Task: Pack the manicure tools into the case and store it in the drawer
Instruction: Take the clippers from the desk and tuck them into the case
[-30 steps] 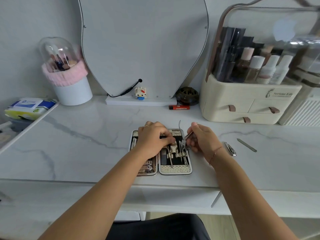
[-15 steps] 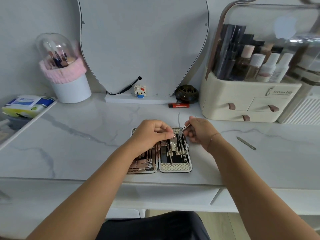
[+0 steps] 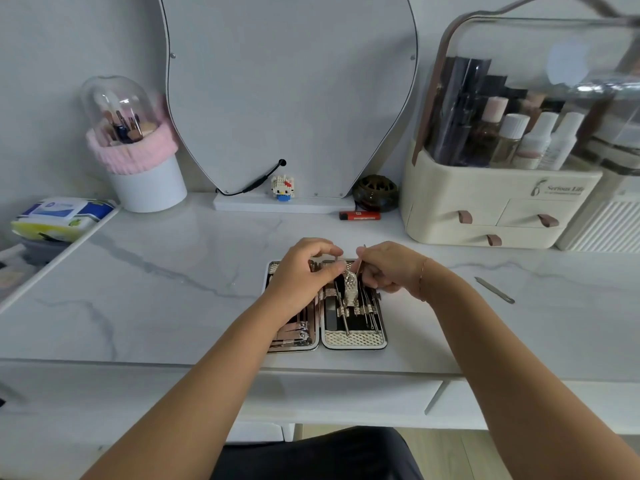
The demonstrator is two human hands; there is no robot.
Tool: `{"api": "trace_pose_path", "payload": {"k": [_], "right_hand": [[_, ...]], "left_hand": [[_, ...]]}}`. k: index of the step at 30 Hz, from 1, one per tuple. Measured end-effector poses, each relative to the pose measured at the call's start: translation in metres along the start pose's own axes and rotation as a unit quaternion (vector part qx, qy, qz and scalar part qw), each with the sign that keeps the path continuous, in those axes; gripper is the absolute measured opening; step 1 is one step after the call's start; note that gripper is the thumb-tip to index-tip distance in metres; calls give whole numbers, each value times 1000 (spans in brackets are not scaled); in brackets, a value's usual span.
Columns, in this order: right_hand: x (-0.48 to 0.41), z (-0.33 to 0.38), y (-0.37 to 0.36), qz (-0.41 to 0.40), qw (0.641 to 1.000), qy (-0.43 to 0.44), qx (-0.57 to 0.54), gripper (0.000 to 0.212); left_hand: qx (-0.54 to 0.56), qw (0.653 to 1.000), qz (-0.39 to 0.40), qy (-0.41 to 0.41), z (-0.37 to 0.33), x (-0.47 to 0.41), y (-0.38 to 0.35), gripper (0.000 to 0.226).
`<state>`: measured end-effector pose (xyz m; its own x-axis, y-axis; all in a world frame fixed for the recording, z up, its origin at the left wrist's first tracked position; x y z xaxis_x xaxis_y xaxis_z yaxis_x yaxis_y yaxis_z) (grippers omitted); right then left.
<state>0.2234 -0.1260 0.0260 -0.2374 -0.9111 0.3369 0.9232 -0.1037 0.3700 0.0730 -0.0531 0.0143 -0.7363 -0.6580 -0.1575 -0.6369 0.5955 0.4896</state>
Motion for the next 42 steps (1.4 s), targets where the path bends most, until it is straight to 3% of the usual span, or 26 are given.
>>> {"api": "trace_pose_path", "payload": {"k": [8,12,18,23,31,42], "right_hand": [[-2,-14,-5,-161,983,84,16,10],[-2,-22,-6,-201,970,132,41,19],[2,-24,-6,-206,968,140,29,20],[6,-21,-8,-224,959,127,122,18],[14,-17,-9,-183,964,130,144,12],[18,-12,-11,-157,968,122,150,15]], "left_hand": [[-37,998,39,30,0,1,-2,40],[-43,998,34,39,1,0,-3,41],[-54,997,14,48,1,1,-2,42],[-42,998,7,47,2,0,4,40],[-175,985,2,-8,27,29,39,48],[-119,992,2,34,38,32,40,57]]}}
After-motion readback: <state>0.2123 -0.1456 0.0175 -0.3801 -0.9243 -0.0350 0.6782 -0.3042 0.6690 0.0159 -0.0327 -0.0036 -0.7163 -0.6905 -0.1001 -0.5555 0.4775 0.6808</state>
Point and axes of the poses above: each hand's wrist, its own x-axis away from the middle knuckle, its own y-axis out of the back of the hand, z = x × y, the point moved 2 cm from there along -x, towards the middle knuckle, and after that the axes turned 5 degrees about z, right-handed, at the moved point
